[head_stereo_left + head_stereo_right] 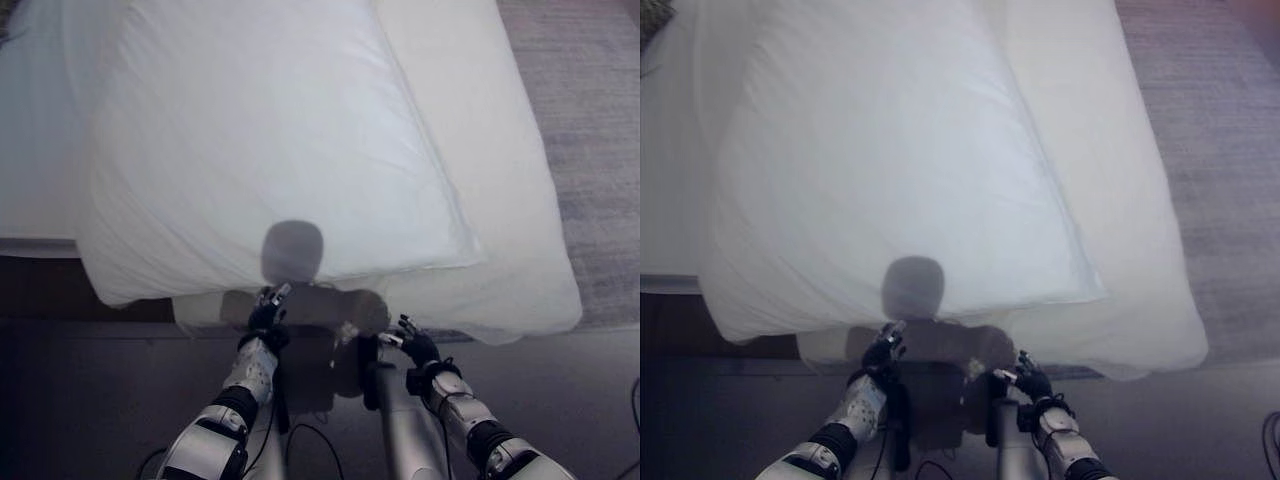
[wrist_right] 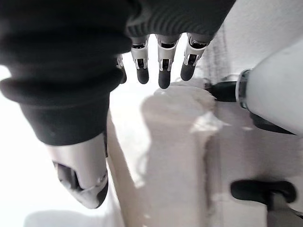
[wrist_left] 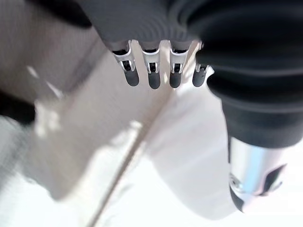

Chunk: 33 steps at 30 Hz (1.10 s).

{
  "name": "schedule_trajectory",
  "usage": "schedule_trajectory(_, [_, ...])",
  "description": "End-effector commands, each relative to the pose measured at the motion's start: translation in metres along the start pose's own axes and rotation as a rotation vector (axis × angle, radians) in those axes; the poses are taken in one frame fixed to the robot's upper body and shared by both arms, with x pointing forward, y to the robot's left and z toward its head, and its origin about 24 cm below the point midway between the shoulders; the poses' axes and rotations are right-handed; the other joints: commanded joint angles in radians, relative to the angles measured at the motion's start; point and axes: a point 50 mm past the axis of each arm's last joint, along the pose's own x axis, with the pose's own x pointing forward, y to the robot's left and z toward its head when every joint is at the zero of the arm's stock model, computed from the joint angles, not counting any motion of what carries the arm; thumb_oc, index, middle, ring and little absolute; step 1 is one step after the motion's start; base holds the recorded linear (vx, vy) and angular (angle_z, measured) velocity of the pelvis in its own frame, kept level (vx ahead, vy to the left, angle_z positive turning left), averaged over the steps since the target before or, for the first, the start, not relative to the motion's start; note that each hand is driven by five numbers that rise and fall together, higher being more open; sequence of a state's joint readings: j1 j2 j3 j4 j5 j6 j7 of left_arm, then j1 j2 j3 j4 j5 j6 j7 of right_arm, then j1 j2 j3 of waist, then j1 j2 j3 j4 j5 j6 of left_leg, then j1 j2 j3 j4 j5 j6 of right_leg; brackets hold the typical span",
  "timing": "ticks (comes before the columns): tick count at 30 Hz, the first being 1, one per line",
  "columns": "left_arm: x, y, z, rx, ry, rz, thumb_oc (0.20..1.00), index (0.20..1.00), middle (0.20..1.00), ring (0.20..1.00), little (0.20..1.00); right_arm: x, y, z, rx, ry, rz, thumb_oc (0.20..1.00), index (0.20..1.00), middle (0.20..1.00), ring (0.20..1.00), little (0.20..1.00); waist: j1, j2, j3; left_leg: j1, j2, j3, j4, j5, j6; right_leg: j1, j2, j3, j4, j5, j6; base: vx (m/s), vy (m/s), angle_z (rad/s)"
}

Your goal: Make the bed

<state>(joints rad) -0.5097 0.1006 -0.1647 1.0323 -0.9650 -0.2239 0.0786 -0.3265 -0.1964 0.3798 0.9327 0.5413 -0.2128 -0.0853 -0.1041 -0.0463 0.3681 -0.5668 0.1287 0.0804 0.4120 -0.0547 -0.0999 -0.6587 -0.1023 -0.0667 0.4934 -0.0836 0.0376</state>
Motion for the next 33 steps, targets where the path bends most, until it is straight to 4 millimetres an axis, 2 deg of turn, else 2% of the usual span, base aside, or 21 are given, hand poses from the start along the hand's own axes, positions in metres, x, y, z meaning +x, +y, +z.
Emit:
schedule_trajectory(1, [0.002, -0.021, 0.008, -0.141, -0.050, -0.051, 1.000, 1.000, 1.000, 1.000, 1.000, -0.005, 0.005, 0.004, 0.021, -0.062, 0.023, 1.000, 1.000, 1.000, 1.000, 1.000, -0.016, 0.000, -0.055, -0.101, -0.018, 0.022, 0.067, -0.013, 0.048, -0.010, 0.012, -0.036, 0.007, 0.014, 0.043, 0.00, 0.019, -0.12])
schedule_trajectory(4, [0.006, -0.029, 0.016, -0.269, -0.054, -0.046, 1.000, 1.000, 1.000, 1.000, 1.000, -0.002, 0.010, 0.015, 0.000, -0.094, 0.046, 1.000, 1.000, 1.000, 1.000, 1.000, -0.019, 0.000, -0.047, -0.157, -0.014, 0.015, 0.140, -0.044, 0.052, -0.058, 0.019, -0.028, 0.057, -0.003, 0.034, 0.00, 0.000, 0.00])
schedule_trajectory(12, [0.013, -0.035, 0.033, -0.446, -0.073, 0.022, 1.000, 1.000, 1.000, 1.000, 1.000, -0.004, 0.015, 0.023, -0.044, -0.136, 0.091, 1.000, 1.000, 1.000, 1.000, 1.000, -0.038, 0.002, -0.061, -0.217, -0.002, 0.014, 0.165, -0.052, 0.048, -0.113, 0.025, -0.026, 0.064, -0.009, 0.028, 0.00, 0.004, -0.05])
schedule_trajectory(31, [0.017, -0.032, 0.033, -0.624, -0.018, 0.258, 1.000, 1.000, 1.000, 1.000, 1.000, -0.007, 0.014, 0.031, -0.100, -0.180, 0.102, 1.000, 1.000, 1.000, 1.000, 1.000, -0.053, 0.008, -0.086, -0.225, 0.009, 0.023, 0.103, -0.014, 0.026, -0.120, 0.028, -0.034, 0.001, 0.023, 0.029, 0.00, -0.001, 0.00])
schedule_trajectory(33, [0.019, -0.033, 0.039, -0.635, -0.029, 0.275, 1.000, 1.000, 1.000, 1.000, 1.000, -0.007, 0.016, 0.032, -0.116, -0.191, 0.112, 1.000, 1.000, 1.000, 1.000, 1.000, -0.053, 0.007, -0.085, -0.227, 0.013, 0.025, 0.100, -0.012, 0.023, -0.125, 0.029, -0.032, -0.003, 0.027, 0.030, 0.00, 0.000, 0.00])
